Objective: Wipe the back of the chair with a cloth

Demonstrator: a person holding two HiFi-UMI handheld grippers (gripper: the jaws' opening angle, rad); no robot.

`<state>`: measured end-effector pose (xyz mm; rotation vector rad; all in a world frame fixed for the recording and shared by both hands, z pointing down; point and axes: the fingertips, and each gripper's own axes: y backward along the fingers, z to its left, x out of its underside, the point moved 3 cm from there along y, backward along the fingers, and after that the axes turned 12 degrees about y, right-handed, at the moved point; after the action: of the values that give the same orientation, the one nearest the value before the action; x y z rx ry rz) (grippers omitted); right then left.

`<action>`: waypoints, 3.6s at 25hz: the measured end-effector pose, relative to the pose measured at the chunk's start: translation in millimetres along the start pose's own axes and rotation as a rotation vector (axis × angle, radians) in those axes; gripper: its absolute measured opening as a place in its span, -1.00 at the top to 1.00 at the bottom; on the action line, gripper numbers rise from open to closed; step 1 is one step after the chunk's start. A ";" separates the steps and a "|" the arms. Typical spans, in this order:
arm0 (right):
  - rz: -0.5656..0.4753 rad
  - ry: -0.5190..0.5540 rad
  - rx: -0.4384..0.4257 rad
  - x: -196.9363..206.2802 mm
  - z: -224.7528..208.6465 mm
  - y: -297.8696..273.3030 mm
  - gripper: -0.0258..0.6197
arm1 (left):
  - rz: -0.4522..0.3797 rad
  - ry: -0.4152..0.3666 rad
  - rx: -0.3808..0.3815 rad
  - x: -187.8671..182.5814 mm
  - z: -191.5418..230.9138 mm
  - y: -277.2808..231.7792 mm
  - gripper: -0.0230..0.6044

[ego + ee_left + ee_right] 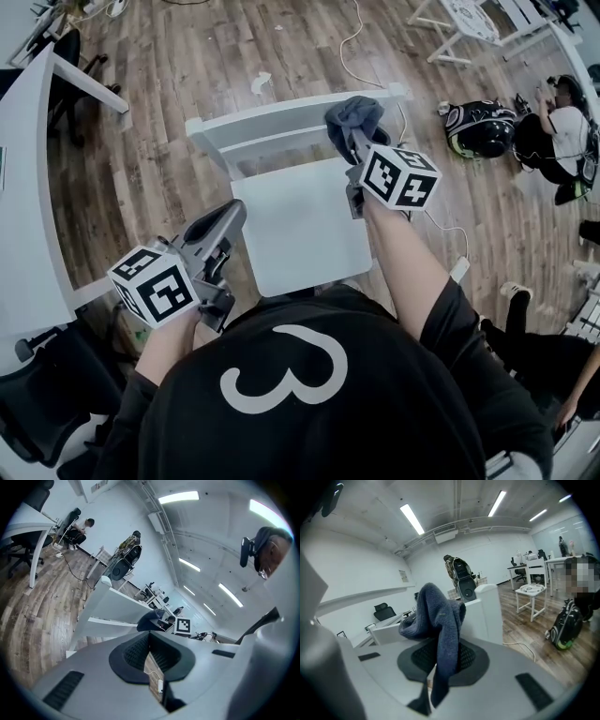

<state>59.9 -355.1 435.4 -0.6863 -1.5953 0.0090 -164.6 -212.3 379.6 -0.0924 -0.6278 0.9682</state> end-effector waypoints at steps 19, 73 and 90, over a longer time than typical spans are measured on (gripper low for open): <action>-0.008 -0.005 0.052 1.0 -43.0 26.9 0.76 | -0.010 0.017 -0.003 10.5 -7.2 -7.8 0.88; 0.138 0.083 -0.285 57.1 180.2 -74.9 0.76 | -0.180 0.195 -0.128 22.3 72.1 83.8 0.89; 0.132 0.050 -0.218 52.0 59.2 -42.4 0.76 | -0.157 0.186 -0.156 55.1 25.6 23.7 0.88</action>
<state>-10.7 -344.8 489.4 -0.9534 -1.5135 -0.0856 -173.6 -160.0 417.6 -0.2654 -0.5296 0.7486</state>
